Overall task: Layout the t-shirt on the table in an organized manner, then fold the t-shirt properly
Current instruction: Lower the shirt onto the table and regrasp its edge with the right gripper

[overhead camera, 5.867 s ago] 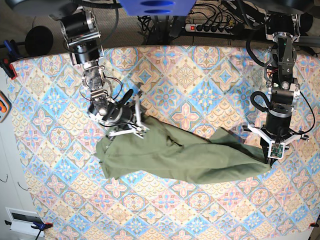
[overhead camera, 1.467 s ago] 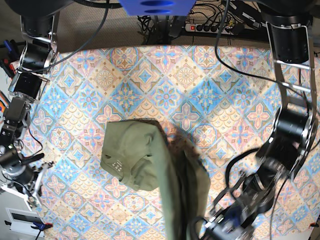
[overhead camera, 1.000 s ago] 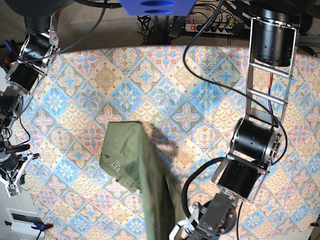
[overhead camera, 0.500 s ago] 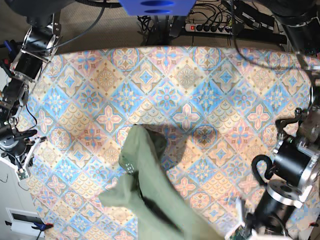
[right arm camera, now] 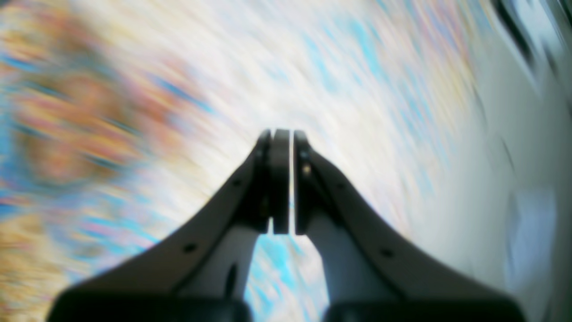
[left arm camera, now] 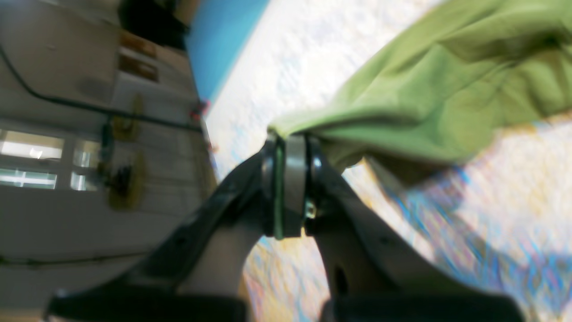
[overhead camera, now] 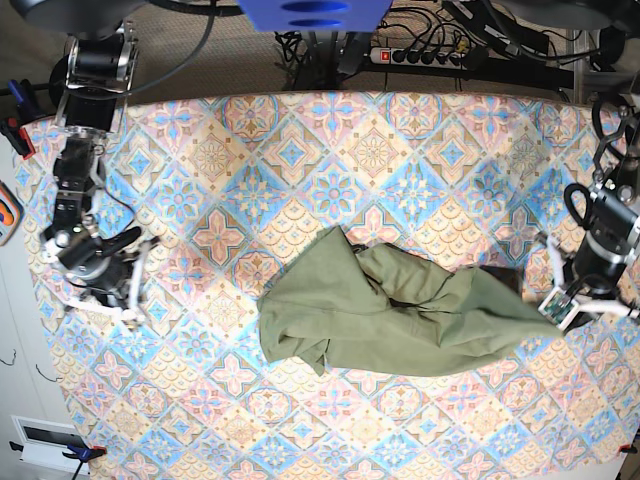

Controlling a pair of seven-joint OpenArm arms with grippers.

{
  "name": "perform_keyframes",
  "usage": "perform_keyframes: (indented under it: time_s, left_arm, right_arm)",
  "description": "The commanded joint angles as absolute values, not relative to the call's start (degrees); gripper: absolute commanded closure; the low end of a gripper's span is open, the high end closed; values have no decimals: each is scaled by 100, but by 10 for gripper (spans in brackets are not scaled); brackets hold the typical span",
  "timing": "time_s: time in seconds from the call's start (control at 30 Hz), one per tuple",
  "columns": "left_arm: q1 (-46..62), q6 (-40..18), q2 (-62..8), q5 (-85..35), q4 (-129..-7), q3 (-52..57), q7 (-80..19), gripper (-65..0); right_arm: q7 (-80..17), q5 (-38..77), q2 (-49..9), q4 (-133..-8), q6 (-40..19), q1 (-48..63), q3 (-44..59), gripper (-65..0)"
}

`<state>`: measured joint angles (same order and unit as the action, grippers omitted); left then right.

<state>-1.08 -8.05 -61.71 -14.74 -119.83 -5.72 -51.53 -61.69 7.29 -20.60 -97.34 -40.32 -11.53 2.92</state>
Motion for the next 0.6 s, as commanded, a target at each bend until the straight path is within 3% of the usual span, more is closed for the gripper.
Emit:
perform_keyframes:
  time_s: [0.0,0.2,0.4,0.57]
  left_arm:
    - [22,-725,-6220,-1358,-11987,-382,-5077,0]
    - [1235,-716,-5859,-1349,-11987,127,-5086,0]
    - [1657,-716,-5473,-1332,-11899,277,-5103,0]
    - [1991,-716,-5332,-866,-11890,251,-5077,0]
  right_arm:
    - [-6132,716,-2123,-9842,-4000,-1270,163,-11]
    - [-6097,708,-1991,-9956,-4000,-963,-822,-31]
    - [-6079,681,-1437,-9965,-4000,-971,-1112,-219]
    - [-5429,673,-1332,-9640,-4000,-1068,-1367,-321]
